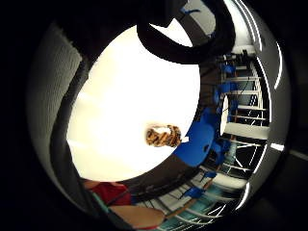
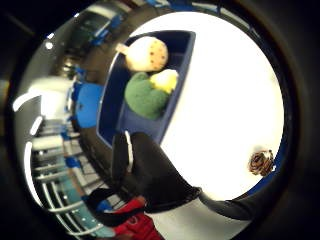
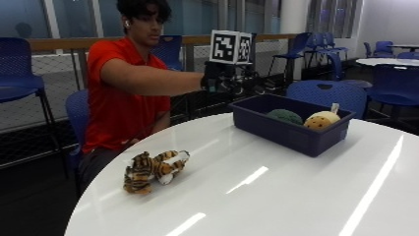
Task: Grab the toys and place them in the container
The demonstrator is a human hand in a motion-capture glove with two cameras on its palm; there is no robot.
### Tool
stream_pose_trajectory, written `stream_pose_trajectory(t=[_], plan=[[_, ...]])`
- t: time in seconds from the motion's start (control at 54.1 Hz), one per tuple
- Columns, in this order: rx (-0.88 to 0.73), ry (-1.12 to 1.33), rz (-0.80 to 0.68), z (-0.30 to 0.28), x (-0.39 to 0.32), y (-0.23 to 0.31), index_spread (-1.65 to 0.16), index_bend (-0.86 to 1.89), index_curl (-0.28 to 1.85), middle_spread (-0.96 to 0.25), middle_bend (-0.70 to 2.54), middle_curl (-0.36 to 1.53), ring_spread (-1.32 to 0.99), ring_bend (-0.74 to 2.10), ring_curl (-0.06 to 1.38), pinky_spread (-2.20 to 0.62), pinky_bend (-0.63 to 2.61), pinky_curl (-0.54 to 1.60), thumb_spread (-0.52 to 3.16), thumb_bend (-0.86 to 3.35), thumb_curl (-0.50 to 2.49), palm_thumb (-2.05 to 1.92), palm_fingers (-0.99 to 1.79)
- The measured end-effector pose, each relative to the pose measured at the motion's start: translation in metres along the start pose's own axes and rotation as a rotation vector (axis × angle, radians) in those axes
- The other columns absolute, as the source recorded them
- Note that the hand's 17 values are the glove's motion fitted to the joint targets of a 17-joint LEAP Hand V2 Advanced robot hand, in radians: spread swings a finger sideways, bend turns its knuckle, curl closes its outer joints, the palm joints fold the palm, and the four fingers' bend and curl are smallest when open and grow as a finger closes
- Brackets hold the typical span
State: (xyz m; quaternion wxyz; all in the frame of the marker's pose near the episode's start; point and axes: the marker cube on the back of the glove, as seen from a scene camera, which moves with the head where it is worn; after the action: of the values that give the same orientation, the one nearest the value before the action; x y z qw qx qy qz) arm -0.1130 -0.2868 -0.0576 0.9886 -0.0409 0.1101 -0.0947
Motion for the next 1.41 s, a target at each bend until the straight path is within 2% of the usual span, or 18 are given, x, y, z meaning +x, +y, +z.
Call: stream_pose_trajectory(t=[0.277, 0.703, 1.11, 1.405], plan=[[-0.069, 0.002, 0.133, 0.048, 0.090, 0.044, -0.31, 0.11, 0.21, -0.05, 0.14, 0.36, -0.02, 0.21, 0.32, 0.09, 0.83, 0.30, 1.00, -0.11, 0.22, -0.15, -0.19], [-0.132, -0.008, 0.319, 0.112, 0.190, 0.104, -0.32, 0.08, 0.16, -0.03, 0.13, 0.28, 0.00, 0.19, 0.31, 0.12, 1.02, 0.35, 0.96, -0.09, 0.18, -0.12, -0.21], [-0.227, 0.002, 0.382, 0.170, 0.223, 0.121, -0.32, 0.10, 0.14, -0.03, 0.13, 0.25, 0.01, 0.18, 0.31, 0.14, 1.15, 0.38, 0.97, -0.08, 0.18, -0.10, -0.20], [-0.226, -0.078, 0.358, 0.185, 0.222, 0.115, -0.34, 0.07, 0.13, -0.02, 0.12, 0.22, 0.02, 0.25, 0.33, 0.13, 1.30, 0.40, 0.99, -0.06, 0.20, -0.07, -0.17]])
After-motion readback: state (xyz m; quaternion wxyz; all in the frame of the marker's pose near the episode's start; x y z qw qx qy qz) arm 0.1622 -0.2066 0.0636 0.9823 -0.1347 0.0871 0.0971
